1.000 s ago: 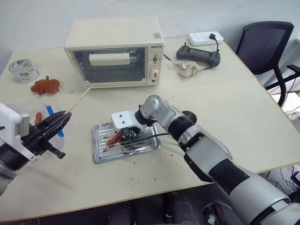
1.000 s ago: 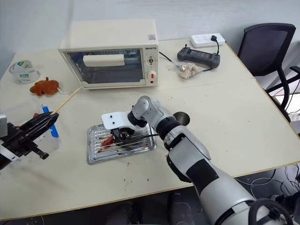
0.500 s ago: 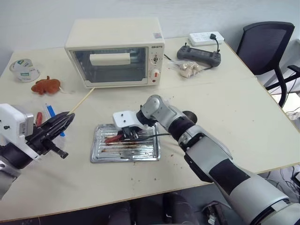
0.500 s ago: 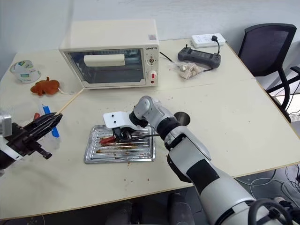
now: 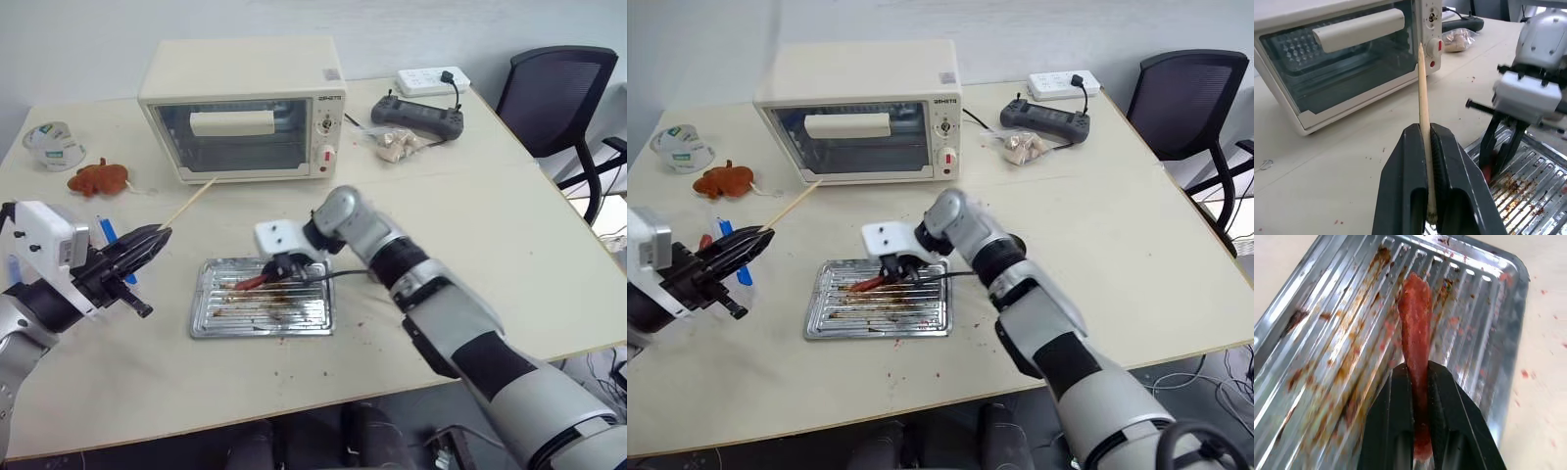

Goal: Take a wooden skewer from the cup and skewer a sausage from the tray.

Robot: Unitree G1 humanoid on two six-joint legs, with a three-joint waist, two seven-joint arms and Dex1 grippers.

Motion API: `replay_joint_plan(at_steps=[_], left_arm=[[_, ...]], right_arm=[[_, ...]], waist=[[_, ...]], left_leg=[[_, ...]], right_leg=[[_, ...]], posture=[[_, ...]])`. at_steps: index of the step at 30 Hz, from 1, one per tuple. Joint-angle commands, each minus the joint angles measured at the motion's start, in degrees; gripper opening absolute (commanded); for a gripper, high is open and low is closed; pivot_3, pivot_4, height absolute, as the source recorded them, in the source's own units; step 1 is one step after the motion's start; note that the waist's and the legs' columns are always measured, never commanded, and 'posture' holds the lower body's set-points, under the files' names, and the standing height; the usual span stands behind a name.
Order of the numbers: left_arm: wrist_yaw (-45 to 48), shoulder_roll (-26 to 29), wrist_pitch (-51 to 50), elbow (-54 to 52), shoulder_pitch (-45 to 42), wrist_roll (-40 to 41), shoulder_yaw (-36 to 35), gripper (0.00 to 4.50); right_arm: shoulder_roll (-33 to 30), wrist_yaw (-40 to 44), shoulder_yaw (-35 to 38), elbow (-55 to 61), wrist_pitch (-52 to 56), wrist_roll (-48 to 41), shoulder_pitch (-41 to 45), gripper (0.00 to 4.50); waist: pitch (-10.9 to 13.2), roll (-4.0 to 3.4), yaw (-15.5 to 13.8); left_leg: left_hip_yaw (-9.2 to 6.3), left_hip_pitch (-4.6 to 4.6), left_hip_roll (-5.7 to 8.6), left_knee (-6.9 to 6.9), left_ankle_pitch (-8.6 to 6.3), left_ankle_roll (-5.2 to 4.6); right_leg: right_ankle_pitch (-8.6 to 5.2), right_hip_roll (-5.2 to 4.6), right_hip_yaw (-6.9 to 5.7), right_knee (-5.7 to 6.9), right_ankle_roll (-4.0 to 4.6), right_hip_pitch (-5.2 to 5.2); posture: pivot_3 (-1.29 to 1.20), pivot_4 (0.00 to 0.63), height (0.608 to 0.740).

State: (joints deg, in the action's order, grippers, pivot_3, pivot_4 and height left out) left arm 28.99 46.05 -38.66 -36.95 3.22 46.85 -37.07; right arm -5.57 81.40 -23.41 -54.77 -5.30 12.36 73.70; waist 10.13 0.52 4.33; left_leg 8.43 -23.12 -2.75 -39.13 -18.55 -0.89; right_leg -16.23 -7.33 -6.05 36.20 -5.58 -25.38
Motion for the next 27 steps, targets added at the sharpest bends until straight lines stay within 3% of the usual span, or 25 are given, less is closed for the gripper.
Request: replay_joint_plan(at_steps=[1,6,10,17,27], left_arm=[[2.5,2.3,0.2,0.4,-2.9,1.7,1.2,0.0],[8.8,6.5,-1.4,1.7,-5.8,4.7,4.1,0.0],[15.0,9.9,-2.4,2.0,-6.7,6.5,6.3,0.0],[19.1,11.8,-2.0,3.8,-11.4,6.2,10.8,0.0],[21.7,11.2,-1.3,5.7,-17.6,4.6,16.6,0.0]], right_arm=[[-6.4,8.4,3.0,15.6,9.7,-5.1,1.2,0.3],[-24.5,11.1,-0.6,39.2,27.6,-18.7,-0.5,0.3],[-33.7,11.1,1.5,48.0,38.6,-25.2,0.2,0.3],[-39.4,9.3,3.4,57.6,47.6,-31.1,-1.7,0.3],[-40.2,6.9,2.9,61.4,48.7,-32.2,-3.1,0.3]], waist=[[0.0,0.0,-0.3],[0.0,0.0,-1.1],[0.0,0.01,-1.1],[0.0,-0.01,-1.5],[0.0,0.0,-2.6]], left_leg=[[-0.01,0.0,-0.01,0.0,0.0,0.0],[-0.01,-0.01,-0.02,0.0,0.0,0.0],[0.05,0.0,-0.01,0.0,-0.01,-0.01],[0.12,0.09,-0.02,-0.01,0.02,0.03],[0.15,0.06,0.06,-0.07,0.02,0.0]], right_leg=[[0.0,0.01,-0.01,0.0,0.0,0.0],[0.0,0.0,-0.04,0.02,0.0,-0.04],[0.0,0.02,-0.06,-0.01,0.0,-0.04],[-0.01,0.1,-0.02,0.13,0.02,-0.06],[-0.01,0.15,-0.02,0.13,0.01,-0.07]], posture=[[0.0,0.15,0.74],[0.0,0.15,0.74],[0.0,0.15,0.74],[0.0,0.15,0.74],[0.0,0.15,0.74]])
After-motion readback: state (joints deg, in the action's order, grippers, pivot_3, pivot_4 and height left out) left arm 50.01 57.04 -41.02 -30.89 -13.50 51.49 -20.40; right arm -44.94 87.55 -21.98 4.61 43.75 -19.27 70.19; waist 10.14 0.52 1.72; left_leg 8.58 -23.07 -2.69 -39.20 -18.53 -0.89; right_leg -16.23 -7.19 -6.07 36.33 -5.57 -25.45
